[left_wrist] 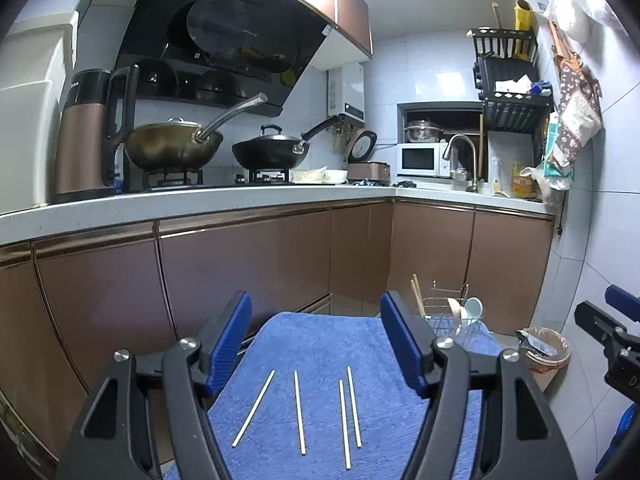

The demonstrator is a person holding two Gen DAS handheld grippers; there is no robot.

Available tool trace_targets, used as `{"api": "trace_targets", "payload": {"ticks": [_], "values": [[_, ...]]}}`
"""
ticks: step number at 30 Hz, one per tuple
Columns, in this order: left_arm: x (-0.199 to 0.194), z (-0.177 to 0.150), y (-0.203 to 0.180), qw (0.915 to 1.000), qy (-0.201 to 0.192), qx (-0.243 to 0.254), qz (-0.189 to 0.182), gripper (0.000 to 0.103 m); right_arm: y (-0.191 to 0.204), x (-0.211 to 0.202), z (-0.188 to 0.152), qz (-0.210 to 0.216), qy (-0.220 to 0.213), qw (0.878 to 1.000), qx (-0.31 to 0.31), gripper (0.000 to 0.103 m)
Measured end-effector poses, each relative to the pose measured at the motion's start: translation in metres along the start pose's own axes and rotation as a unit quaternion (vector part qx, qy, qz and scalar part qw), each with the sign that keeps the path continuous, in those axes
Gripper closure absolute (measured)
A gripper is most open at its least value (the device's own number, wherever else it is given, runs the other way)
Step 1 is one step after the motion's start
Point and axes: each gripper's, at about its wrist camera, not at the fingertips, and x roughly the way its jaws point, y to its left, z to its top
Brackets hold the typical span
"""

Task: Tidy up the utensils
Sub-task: 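Withdraw both open tools from the holder, then move both open tools over the loose chopsticks on the towel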

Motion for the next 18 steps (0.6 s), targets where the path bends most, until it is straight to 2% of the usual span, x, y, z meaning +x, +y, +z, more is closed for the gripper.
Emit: {"api": "trace_targets", "payload": {"ticks": [10,15,18], "values": [[0.02,-0.015,0.001,0.9995,0.028,0.002,0.014,0.037,-0.008,0.015,-0.012,-0.005,0.006,1.0,0.023,0.001],[0.027,-0.016,0.006,0.9995,0.023,-0.002,0.02,0.037,-0.011,0.018,-0.011,-0.011,-0.002,0.999,0.033,0.0],[0.028,-0.014,0.012,0.9997,0.009,0.001,0.02,0.037,-0.01,0.015,-0.007,-0.024,-0.02,0.999,0.035,0.0]]}}
